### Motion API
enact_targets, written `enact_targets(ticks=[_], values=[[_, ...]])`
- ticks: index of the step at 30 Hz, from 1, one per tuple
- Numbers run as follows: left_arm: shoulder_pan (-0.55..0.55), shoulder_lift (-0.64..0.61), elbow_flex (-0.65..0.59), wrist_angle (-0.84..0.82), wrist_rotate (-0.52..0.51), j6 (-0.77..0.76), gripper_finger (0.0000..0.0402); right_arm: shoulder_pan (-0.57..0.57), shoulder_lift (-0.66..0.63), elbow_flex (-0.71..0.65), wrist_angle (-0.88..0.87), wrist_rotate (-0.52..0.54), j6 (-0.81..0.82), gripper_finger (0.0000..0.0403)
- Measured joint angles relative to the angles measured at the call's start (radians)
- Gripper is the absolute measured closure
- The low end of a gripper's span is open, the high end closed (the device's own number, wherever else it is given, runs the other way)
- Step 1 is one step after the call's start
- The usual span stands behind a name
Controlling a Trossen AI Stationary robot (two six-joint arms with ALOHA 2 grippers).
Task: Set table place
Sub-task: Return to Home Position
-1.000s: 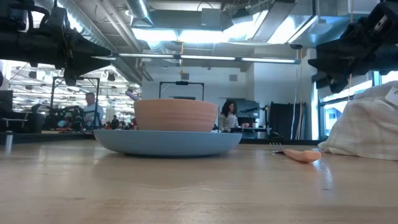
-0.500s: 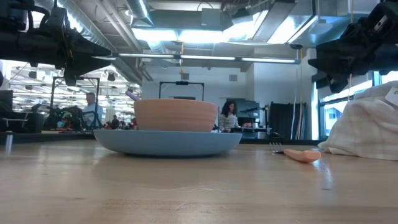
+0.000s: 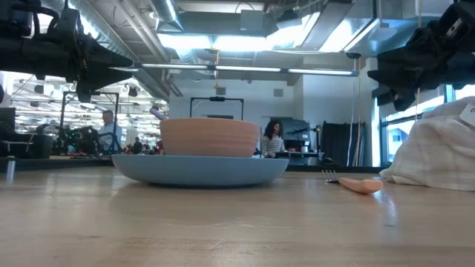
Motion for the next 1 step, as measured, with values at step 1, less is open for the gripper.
enact_targets(ticks=[1], values=[[0.0, 0.0, 0.0, 0.0, 0.0, 0.0, 0.025, 0.0, 0.0, 0.0, 0.0, 0.0, 0.0, 0.0231]])
